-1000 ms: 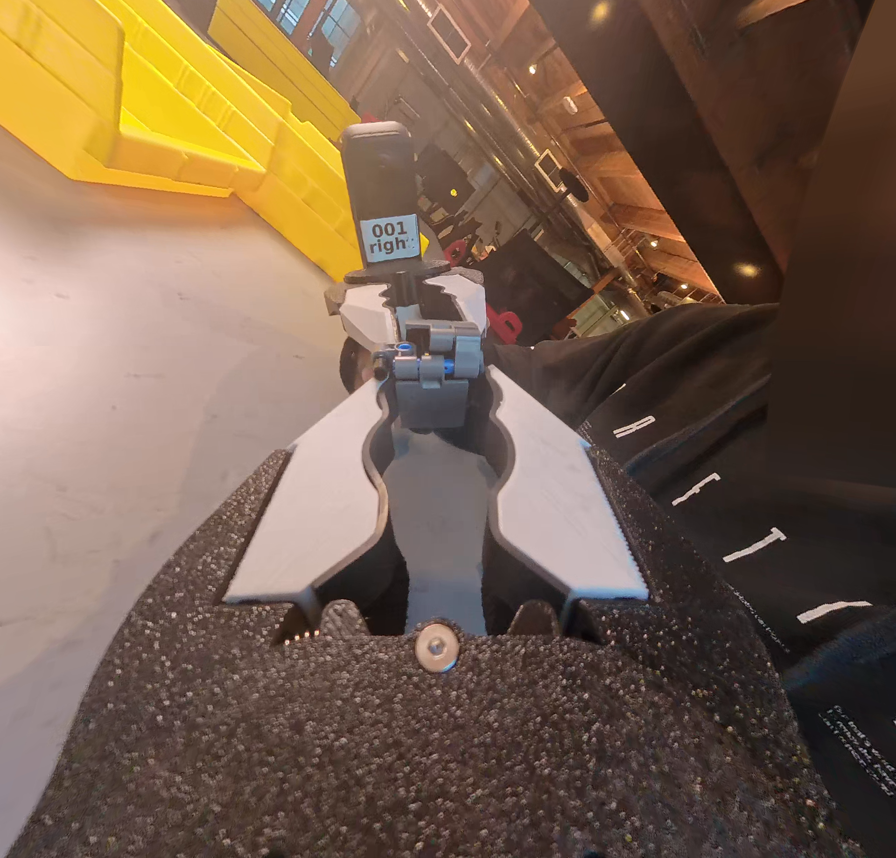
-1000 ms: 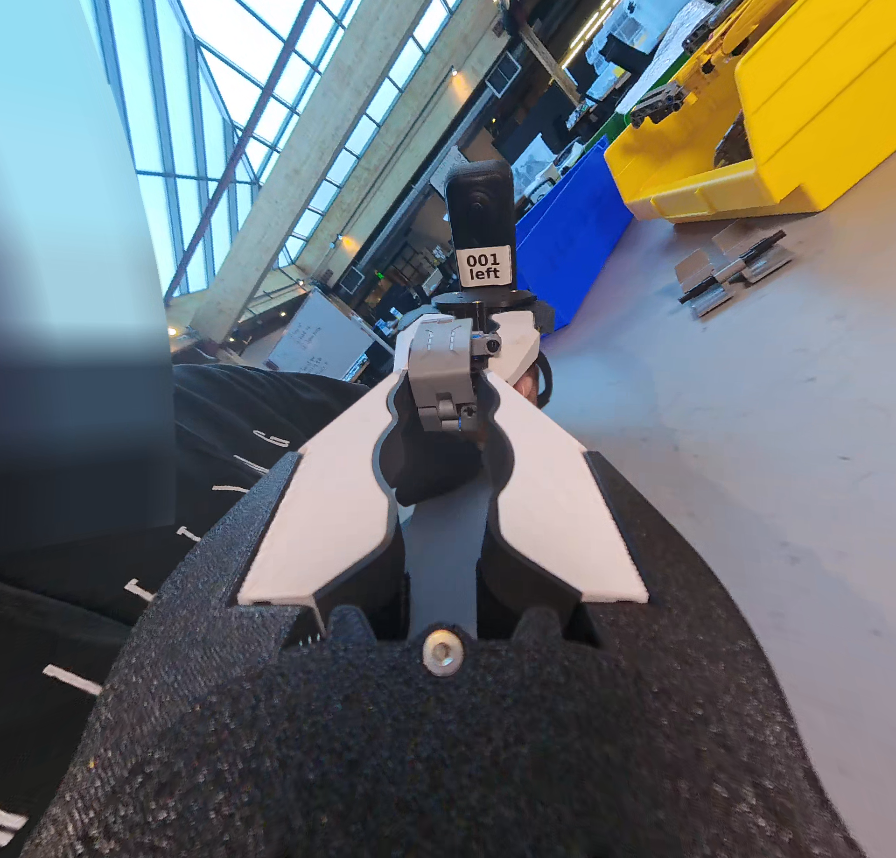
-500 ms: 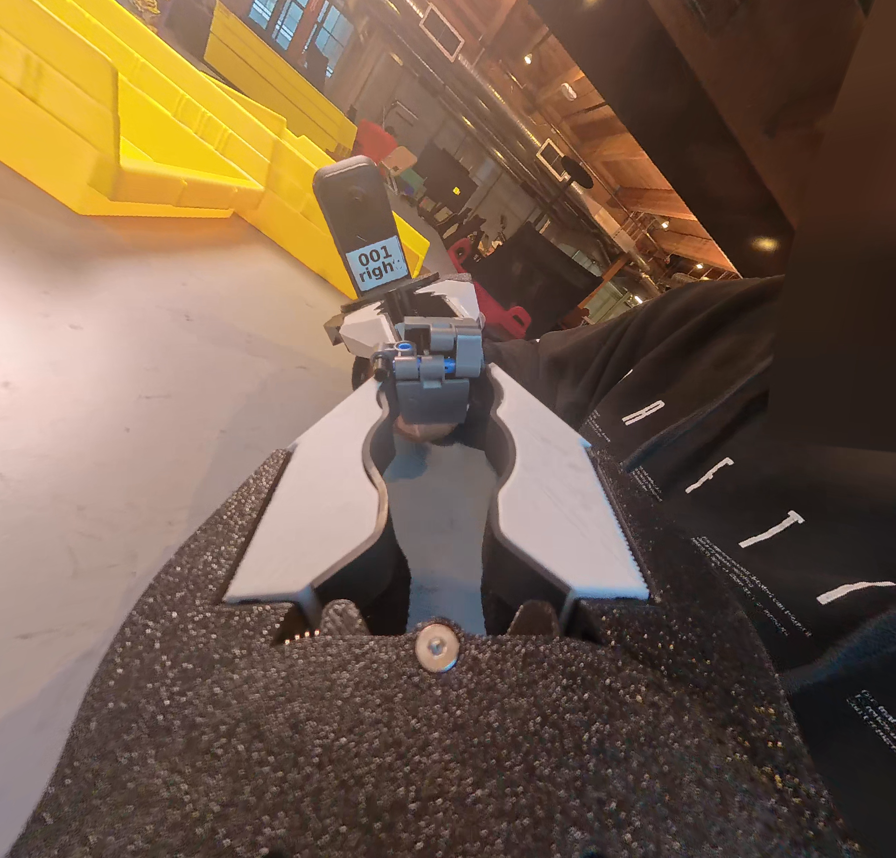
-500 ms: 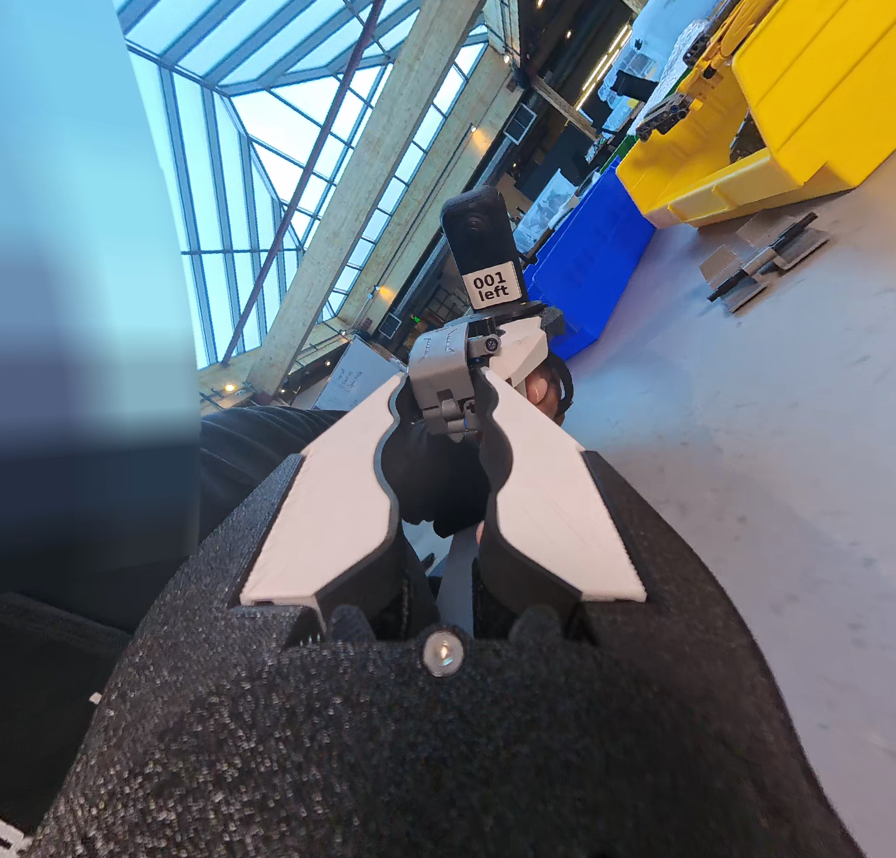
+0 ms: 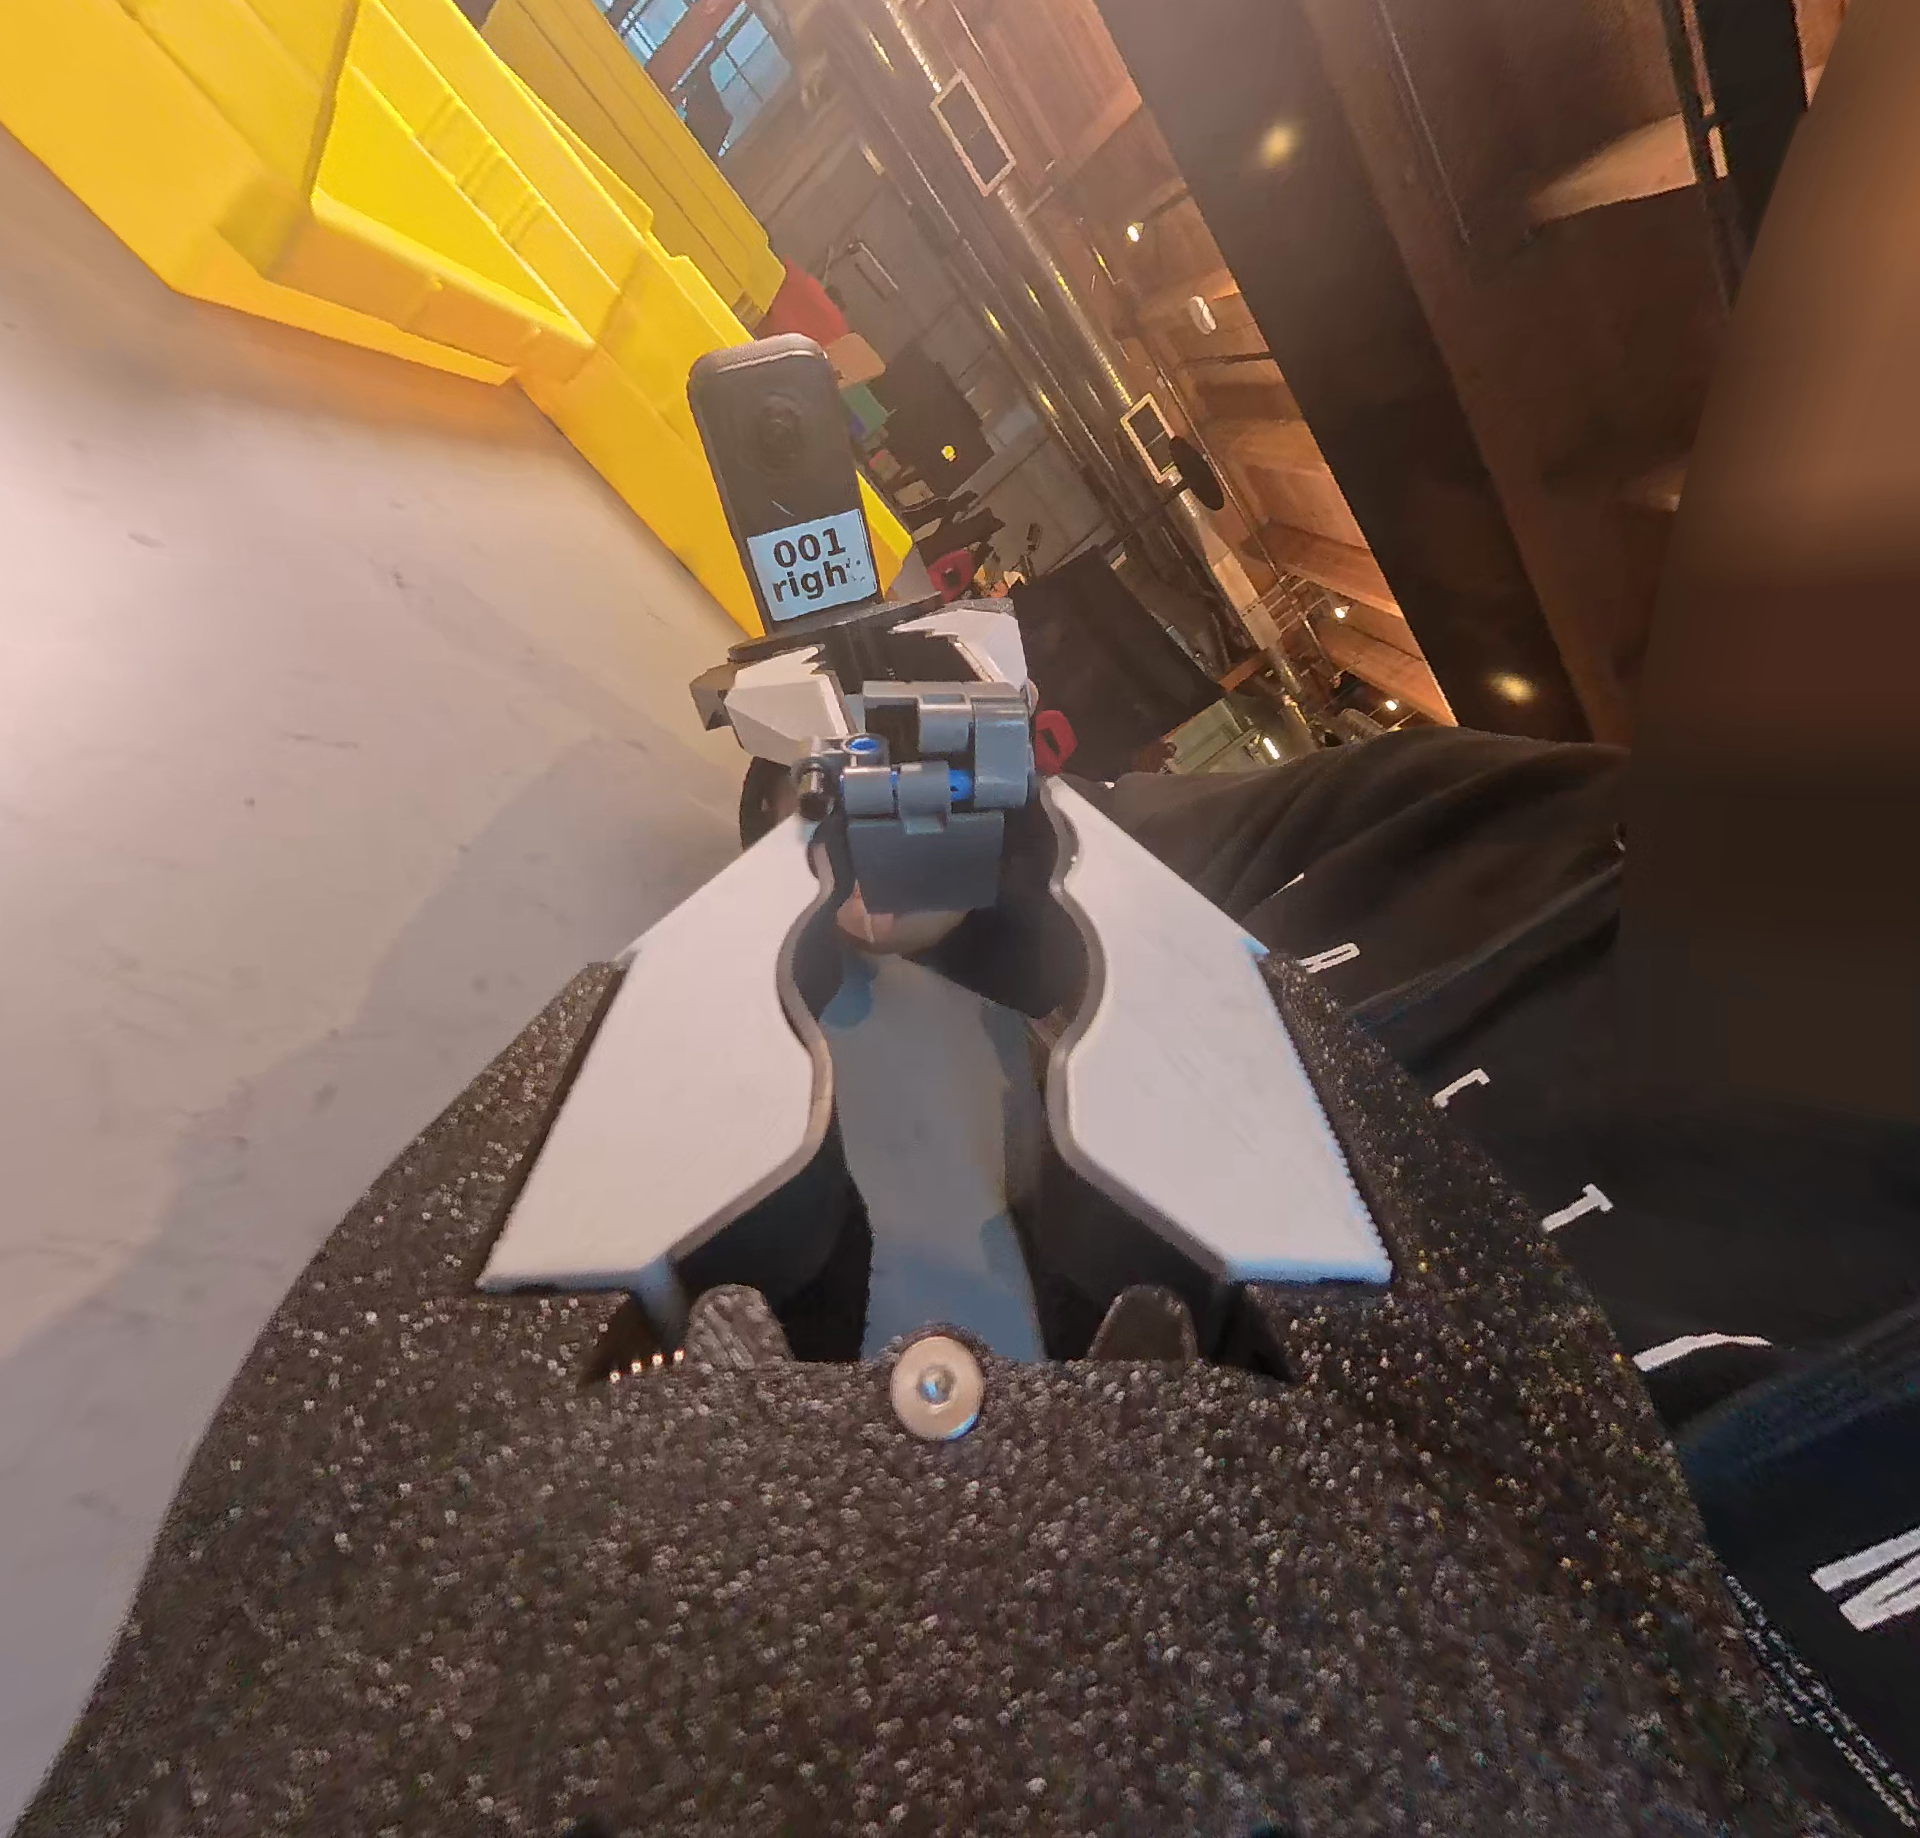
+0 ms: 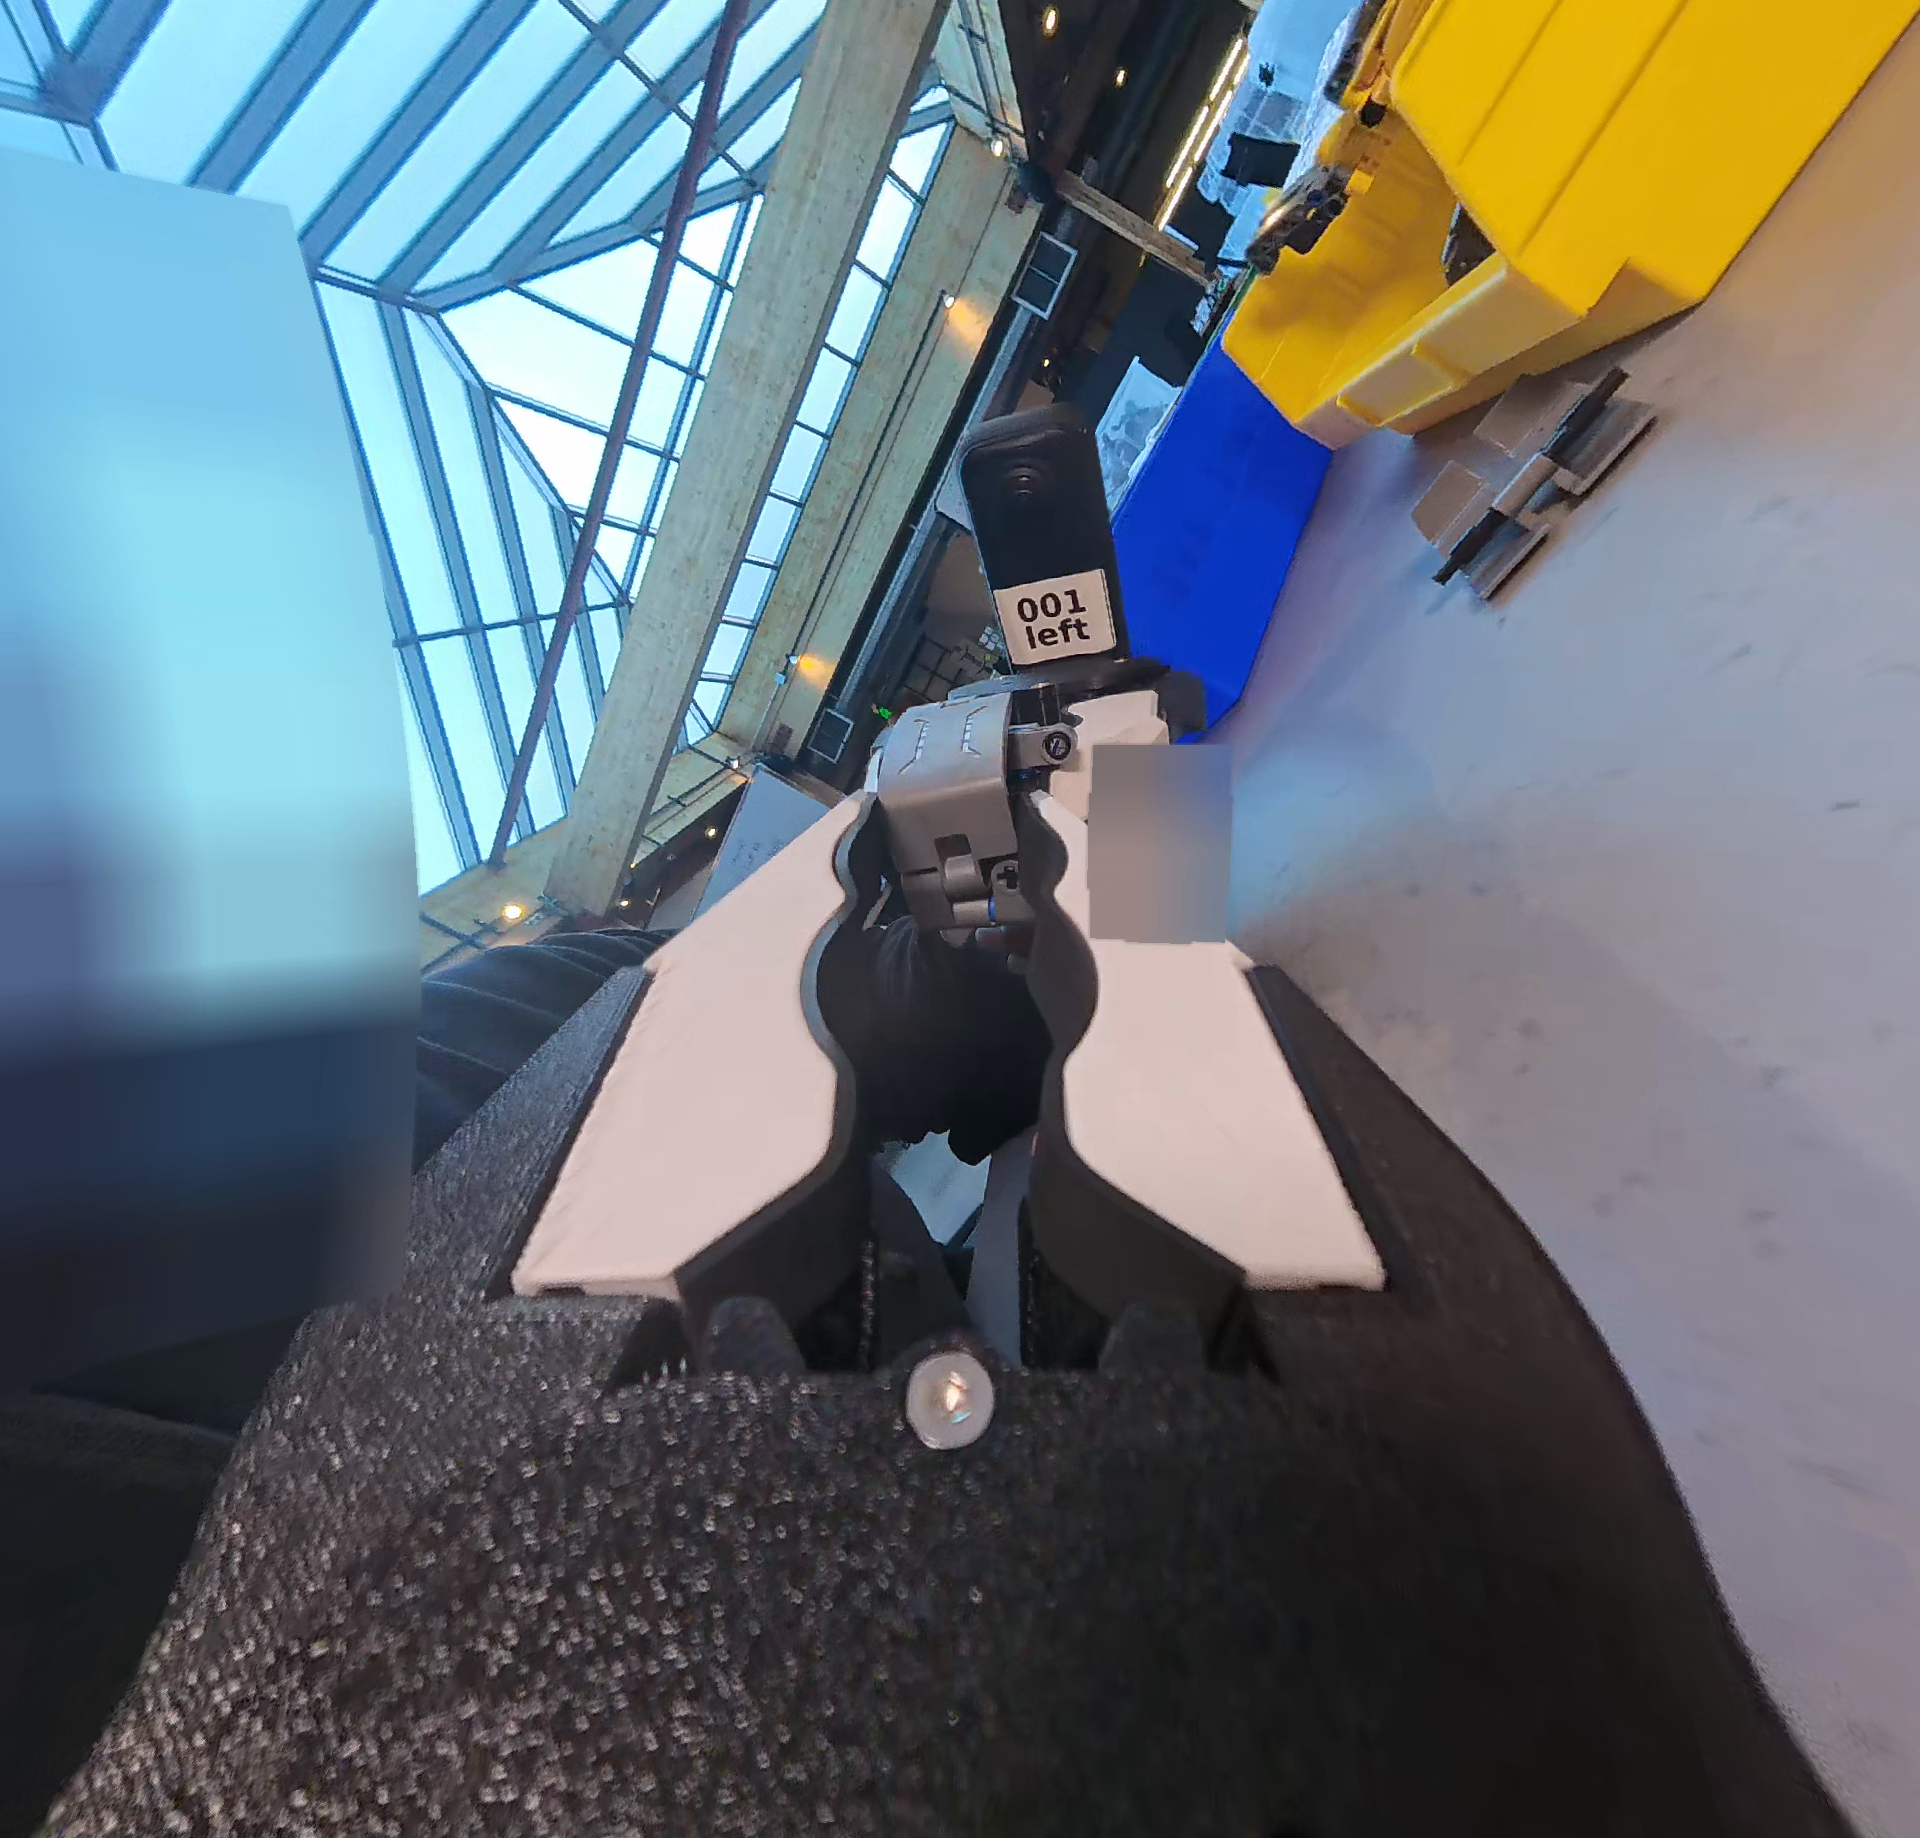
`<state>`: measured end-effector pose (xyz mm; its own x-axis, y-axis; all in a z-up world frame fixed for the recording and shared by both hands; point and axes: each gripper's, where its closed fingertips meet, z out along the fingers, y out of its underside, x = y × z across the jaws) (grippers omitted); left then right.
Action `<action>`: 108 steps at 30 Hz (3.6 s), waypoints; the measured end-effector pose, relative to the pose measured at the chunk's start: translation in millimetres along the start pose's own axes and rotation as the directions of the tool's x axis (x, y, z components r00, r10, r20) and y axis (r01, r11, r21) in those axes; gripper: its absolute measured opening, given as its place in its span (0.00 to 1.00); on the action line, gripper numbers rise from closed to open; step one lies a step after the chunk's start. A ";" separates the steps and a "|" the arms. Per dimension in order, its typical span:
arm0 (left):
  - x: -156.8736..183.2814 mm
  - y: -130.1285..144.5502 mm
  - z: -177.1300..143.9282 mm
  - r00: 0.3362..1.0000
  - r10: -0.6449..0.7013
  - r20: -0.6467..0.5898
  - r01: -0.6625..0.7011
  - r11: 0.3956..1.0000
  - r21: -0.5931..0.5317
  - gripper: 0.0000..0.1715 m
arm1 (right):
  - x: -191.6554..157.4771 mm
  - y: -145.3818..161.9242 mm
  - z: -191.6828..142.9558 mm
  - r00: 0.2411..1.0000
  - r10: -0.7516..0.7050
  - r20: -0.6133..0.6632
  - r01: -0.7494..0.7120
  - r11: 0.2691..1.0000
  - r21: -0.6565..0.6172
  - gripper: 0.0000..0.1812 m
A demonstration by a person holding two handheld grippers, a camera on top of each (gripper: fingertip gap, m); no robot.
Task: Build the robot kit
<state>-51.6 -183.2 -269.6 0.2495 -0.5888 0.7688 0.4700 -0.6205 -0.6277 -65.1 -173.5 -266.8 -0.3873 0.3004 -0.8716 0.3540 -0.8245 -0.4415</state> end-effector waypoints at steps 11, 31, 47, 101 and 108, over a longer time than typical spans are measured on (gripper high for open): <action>-7.7 1.1 -1.1 0.998 -0.066 0.003 0.066 0.998 0.006 0.20 | 8.6 -0.1 -2.2 0.999 0.045 -0.016 -0.045 0.999 -0.001 0.14; 1.8 5.3 -2.2 0.993 0.113 0.041 -0.109 0.990 -0.089 0.19 | -3.0 2.1 -0.3 0.999 -0.005 0.040 0.005 1.000 -0.013 0.14; -0.4 5.2 -2.5 0.999 0.030 0.024 -0.028 0.997 -0.067 0.19 | -1.8 0.6 -2.1 0.990 -0.138 -0.028 0.136 0.988 -0.073 0.14; 1.2 8.6 -10.9 0.574 0.808 0.135 -0.750 0.585 -0.308 0.25 | -37.6 12.3 -7.5 0.011 -0.999 -0.048 0.928 0.028 -0.373 0.12; 7.6 12.8 -6.8 0.513 0.851 0.108 -0.797 0.520 -0.307 0.25 | -25.5 16.9 -7.4 0.012 -0.999 -0.031 0.913 0.024 -0.407 0.14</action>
<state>-49.4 -199.2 -272.7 0.6200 -0.7743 -0.1267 -0.2148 -0.0122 -0.9766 -42.9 -191.6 -253.6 -0.3316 0.8426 0.4243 0.0016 0.4503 -0.8929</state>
